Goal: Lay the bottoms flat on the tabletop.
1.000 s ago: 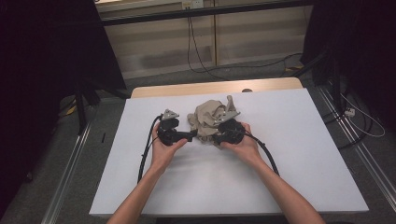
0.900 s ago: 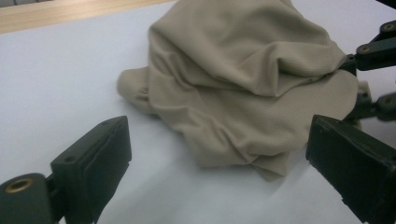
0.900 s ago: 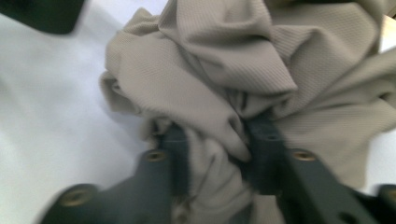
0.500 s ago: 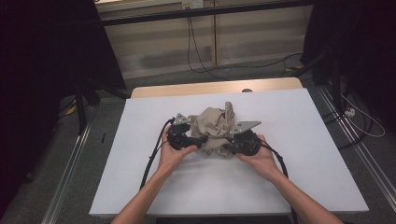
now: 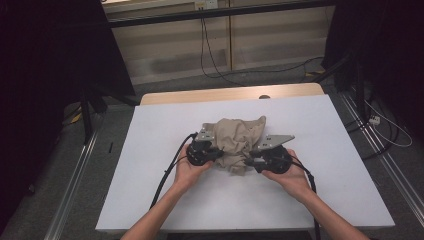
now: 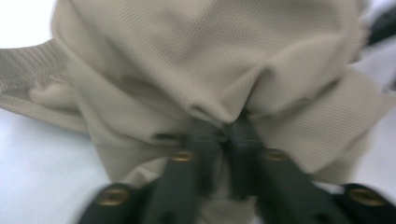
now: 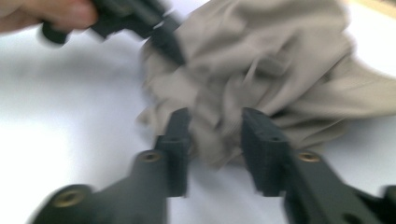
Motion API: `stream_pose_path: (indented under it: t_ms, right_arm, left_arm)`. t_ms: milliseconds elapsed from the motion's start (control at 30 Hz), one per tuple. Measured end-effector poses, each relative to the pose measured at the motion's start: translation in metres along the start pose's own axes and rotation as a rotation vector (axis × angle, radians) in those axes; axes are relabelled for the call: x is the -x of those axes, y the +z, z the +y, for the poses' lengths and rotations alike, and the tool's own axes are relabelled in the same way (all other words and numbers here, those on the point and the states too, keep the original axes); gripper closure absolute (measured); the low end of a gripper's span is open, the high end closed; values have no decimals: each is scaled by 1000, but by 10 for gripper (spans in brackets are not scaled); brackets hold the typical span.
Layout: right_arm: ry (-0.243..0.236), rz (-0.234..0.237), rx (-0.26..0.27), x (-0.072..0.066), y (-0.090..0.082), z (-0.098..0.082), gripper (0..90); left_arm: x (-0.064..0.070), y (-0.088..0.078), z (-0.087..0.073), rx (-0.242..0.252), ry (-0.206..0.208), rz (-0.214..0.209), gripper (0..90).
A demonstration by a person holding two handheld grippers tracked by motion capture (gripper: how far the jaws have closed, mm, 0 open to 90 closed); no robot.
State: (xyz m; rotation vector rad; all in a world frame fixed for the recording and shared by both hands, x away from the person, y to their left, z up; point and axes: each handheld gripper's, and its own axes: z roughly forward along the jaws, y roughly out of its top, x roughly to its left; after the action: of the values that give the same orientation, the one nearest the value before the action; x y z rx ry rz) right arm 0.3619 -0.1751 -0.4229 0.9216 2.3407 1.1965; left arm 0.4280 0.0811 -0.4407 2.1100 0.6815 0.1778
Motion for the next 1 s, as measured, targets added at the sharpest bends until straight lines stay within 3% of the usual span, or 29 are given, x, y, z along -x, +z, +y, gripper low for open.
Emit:
stream_pose_path:
  t_ms: [67,100,167,267,333,400,467,500,600,700,767,867,1000]
  right_arm:
    - [10,-13,35,5,-3,8,565]
    - [26,-37,71,10,-5,18,497]
    - [32,-43,85,13,-4,23,468]
    - [49,-62,108,18,4,36,348]
    - [39,-66,99,19,15,43,311]
    - [49,-45,81,19,30,43,272]
    - [37,-23,28,14,43,38,278]
    - [27,-12,-3,11,49,35,309]
    - [-23,-15,-55,0,55,19,591]
    - [-40,-9,-55,-4,44,10,783]
    - [-33,7,-46,-4,33,7,823]
    - [-34,28,-40,-7,16,-2,834]
    - [-44,29,-56,-11,-3,-18,836]
  left_arm:
    - [4,-10,1,9,2,-18,877]
    - [6,-16,1,13,12,-28,879]
    - [15,-25,-2,19,18,-60,880]
    - [32,-34,-10,10,54,-103,880]
    - [42,-36,-17,1,61,-149,880]
    - [52,-38,-22,-24,88,-164,880]
    - [57,-39,-27,-35,93,-173,880]
    - [57,-39,-30,-37,88,-177,879]
    - [53,-41,-36,-34,70,-164,867]
    - [47,-44,-35,-7,39,-155,812]
    - [43,-47,-33,22,15,-130,701]
    - [38,-51,-33,46,13,-93,597]
    - [32,-51,-34,46,4,-68,553]
